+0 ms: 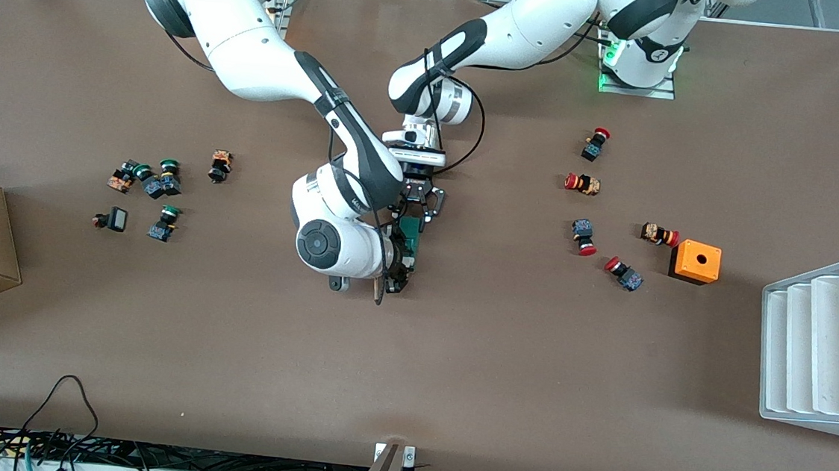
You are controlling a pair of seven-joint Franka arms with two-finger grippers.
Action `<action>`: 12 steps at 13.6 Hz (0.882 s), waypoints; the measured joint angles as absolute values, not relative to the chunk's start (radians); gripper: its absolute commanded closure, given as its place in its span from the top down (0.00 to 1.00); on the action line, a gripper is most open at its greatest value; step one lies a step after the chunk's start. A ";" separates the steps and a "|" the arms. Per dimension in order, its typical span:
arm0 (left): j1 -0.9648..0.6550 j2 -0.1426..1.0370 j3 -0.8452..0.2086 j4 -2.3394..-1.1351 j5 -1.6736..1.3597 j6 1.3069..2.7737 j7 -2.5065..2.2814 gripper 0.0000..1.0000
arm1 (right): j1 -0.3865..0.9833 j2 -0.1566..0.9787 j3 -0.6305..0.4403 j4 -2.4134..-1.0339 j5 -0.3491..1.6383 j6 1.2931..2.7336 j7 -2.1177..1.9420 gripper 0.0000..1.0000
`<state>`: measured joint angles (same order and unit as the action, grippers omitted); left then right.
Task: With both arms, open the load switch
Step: 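Grasp the white handle with the right gripper, then push the white handle down onto the contacts with the right gripper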
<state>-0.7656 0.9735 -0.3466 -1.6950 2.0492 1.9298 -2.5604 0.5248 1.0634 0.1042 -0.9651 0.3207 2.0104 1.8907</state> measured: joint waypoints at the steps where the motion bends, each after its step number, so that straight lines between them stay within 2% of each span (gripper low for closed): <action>1: -0.766 0.974 -0.347 -1.695 2.049 1.930 -2.560 0.53 | 0.526 1.062 0.104 -0.965 0.319 2.007 1.891 0.37; 12: -0.767 0.978 -0.346 -1.695 2.057 1.921 -2.561 0.53 | 0.547 1.041 0.104 -0.965 0.301 1.940 1.891 0.37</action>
<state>-0.7674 0.9775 -0.3462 -1.6947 2.0567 1.9211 -2.5614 0.5465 1.0410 0.1041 -0.9650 0.3005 1.9398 1.8906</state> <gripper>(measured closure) 0.471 0.630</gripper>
